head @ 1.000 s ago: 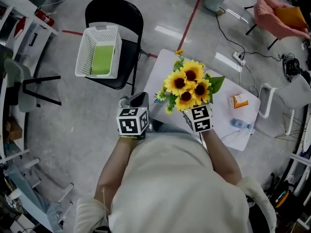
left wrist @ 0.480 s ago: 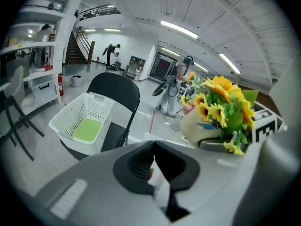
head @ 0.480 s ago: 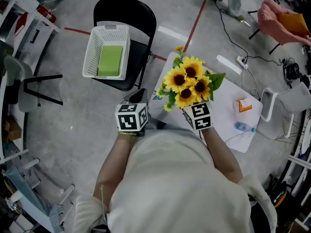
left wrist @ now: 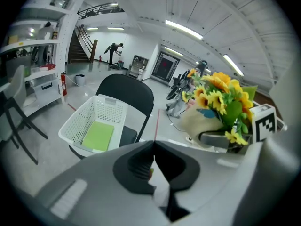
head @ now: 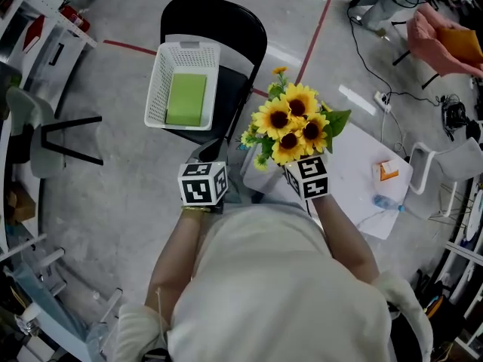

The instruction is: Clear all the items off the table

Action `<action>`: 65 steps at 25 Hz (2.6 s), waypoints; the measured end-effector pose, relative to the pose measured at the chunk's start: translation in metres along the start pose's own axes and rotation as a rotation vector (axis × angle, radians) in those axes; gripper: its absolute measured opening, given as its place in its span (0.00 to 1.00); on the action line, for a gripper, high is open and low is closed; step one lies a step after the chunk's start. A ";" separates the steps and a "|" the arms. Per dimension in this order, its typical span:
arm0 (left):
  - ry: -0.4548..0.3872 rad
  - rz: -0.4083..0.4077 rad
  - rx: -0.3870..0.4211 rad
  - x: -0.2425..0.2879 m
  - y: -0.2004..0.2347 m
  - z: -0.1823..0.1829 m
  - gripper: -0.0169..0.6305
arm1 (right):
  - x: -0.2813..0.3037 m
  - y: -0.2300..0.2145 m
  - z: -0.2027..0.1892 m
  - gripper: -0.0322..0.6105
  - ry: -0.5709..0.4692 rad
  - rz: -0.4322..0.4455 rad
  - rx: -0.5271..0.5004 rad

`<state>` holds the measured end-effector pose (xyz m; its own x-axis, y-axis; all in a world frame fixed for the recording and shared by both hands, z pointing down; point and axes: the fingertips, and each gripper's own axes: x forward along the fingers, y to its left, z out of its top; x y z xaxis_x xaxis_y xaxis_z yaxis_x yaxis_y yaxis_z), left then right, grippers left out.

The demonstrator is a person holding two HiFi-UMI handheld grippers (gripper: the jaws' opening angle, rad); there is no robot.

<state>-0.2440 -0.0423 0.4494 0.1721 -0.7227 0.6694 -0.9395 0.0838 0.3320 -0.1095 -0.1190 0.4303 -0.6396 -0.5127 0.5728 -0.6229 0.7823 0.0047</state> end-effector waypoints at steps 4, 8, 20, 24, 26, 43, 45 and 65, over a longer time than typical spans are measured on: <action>0.004 0.015 -0.029 0.002 0.044 0.015 0.04 | 0.039 0.022 0.024 0.85 0.017 0.019 -0.011; 0.002 0.034 -0.031 0.003 0.058 0.017 0.04 | 0.055 0.030 0.033 0.85 0.012 0.034 -0.008; 0.059 0.033 -0.083 0.020 0.140 0.022 0.04 | 0.159 0.090 0.060 0.85 0.062 0.090 -0.009; 0.082 0.033 -0.096 0.027 0.167 0.023 0.04 | 0.194 0.105 0.067 0.85 0.074 0.098 -0.006; 0.091 0.035 -0.097 0.028 0.179 0.025 0.04 | 0.209 0.111 0.071 0.85 0.074 0.099 -0.005; 0.133 0.038 -0.110 0.054 0.239 0.033 0.04 | 0.309 0.131 0.065 0.85 0.136 0.089 -0.010; 0.141 0.042 -0.107 0.057 0.244 0.032 0.04 | 0.321 0.133 0.063 0.85 0.142 0.088 -0.008; 0.174 0.060 -0.165 0.088 0.276 0.024 0.04 | 0.455 0.157 0.015 0.85 0.202 0.092 -0.039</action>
<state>-0.4957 -0.0995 0.5838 0.1794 -0.5856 0.7905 -0.8910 0.2439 0.3829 -0.5050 -0.2351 0.6790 -0.5871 -0.3607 0.7247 -0.5459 0.8375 -0.0254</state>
